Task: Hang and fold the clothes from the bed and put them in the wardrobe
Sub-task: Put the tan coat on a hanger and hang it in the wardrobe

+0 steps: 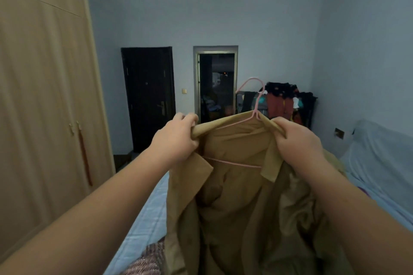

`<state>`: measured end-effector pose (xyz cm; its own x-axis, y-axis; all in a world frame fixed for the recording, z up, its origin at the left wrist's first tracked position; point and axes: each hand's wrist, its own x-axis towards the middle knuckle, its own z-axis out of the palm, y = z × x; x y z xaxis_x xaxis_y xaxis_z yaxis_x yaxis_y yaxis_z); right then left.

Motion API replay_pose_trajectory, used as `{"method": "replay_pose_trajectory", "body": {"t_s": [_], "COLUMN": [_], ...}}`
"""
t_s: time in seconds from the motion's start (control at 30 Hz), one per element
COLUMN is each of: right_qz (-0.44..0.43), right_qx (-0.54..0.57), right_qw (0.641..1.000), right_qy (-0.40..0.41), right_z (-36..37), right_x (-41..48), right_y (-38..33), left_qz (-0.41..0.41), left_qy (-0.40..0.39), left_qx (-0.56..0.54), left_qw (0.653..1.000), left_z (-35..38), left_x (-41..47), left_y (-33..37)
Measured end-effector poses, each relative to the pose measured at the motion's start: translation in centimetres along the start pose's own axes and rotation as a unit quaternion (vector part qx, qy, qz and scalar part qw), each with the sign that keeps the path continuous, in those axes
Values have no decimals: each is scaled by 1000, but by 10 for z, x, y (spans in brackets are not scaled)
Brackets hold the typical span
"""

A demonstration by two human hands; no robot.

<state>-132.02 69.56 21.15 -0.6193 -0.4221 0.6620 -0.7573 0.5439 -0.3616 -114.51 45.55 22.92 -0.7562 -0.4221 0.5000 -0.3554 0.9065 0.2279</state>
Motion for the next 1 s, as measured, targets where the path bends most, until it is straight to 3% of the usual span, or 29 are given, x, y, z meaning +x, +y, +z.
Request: {"method": "replay_pose_trajectory", "body": {"t_s": [0.13, 0.27, 0.4, 0.53, 0.63, 0.7, 0.8, 0.87, 0.93, 1.0], "right_qz": [-30, -60, -99, -114, -65, -30, 20, 34, 27, 15], "right_qx": [-39, -65, -201, -243, -272, -232, -59, 29, 101, 159], "right_qw": [999, 992, 963, 957, 956, 971, 997, 995, 986, 972], "right_qy": [-20, -88, -149, -111, -87, -58, -40, -86, -131, -173], "right_z": [-4, 2, 11, 27, 34, 38, 45, 50, 51, 52], "right_x": [10, 10, 4, 5, 16, 22, 26, 25, 21, 17], "right_y": [-1, -4, -3, -8, -8, -5, -9, -13, -17, -20], "left_qz": [-60, -67, -62, -54, -39, -17, 2, 23, 31, 68], "left_qy": [-82, -45, -26, -28, -52, -105, -217, -163, -23, 11], "left_qx": [-32, 14, 40, 76, 75, -9, -127, -104, -29, -19], "left_qw": [994, 997, 997, 995, 995, 994, 968, 981, 999, 997], "left_z": [9, 15, 16, 15, 18, 23, 27, 31, 32, 34], "left_x": [1, 4, 1, -2, -5, -8, -10, -7, -3, -1], "left_y": [-12, -25, -35, -37, -28, -20, -13, -15, -18, -16]}}
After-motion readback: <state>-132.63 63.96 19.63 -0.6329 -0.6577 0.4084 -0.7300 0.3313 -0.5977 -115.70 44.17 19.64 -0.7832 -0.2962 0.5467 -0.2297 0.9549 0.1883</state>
